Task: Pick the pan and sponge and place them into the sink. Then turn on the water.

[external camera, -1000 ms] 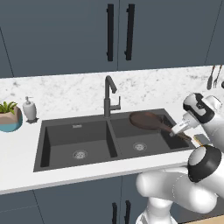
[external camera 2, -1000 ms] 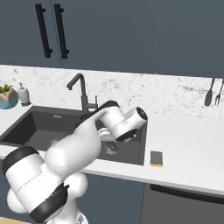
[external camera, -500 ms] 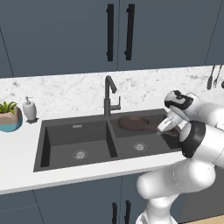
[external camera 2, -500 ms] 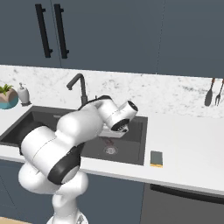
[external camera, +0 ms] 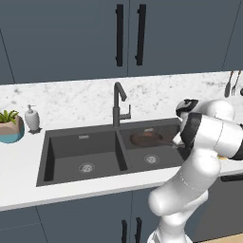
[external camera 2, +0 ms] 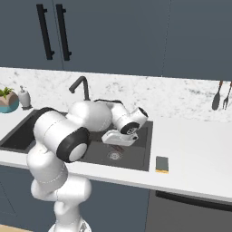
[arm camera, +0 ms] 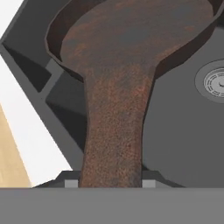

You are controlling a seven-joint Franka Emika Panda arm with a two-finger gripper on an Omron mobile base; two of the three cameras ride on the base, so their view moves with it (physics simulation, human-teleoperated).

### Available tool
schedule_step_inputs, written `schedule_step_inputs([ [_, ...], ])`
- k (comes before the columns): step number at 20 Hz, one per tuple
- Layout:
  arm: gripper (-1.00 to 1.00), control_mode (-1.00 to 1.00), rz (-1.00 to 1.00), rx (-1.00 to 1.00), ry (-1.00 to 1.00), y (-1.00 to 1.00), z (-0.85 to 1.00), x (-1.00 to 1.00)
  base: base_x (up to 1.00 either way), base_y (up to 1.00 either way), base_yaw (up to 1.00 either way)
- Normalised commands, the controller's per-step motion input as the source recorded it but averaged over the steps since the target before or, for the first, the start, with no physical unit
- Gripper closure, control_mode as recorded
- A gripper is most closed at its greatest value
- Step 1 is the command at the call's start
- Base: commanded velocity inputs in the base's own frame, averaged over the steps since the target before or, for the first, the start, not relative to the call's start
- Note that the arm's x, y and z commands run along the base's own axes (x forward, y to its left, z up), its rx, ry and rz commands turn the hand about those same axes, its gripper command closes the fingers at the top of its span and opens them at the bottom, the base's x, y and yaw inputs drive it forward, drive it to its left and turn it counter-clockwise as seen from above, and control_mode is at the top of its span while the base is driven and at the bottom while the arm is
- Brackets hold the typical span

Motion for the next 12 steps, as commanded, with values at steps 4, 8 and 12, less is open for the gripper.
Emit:
schedule_step_inputs([
  [4, 1.0, -1.0, 0.0, -0.01, 0.0, -0.12, -0.31, 0.2, 0.0, 0.0, 0.0],
  [8, 1.0, -1.0, 0.0, -0.06, 0.0, 0.0, -0.34, 0.34, 0.0, 0.0, 0.0],
  [12, 1.0, -1.0, 0.0, -0.12, 0.0, 0.0, -0.32, 0.29, 0.0, 0.0, 0.0],
])
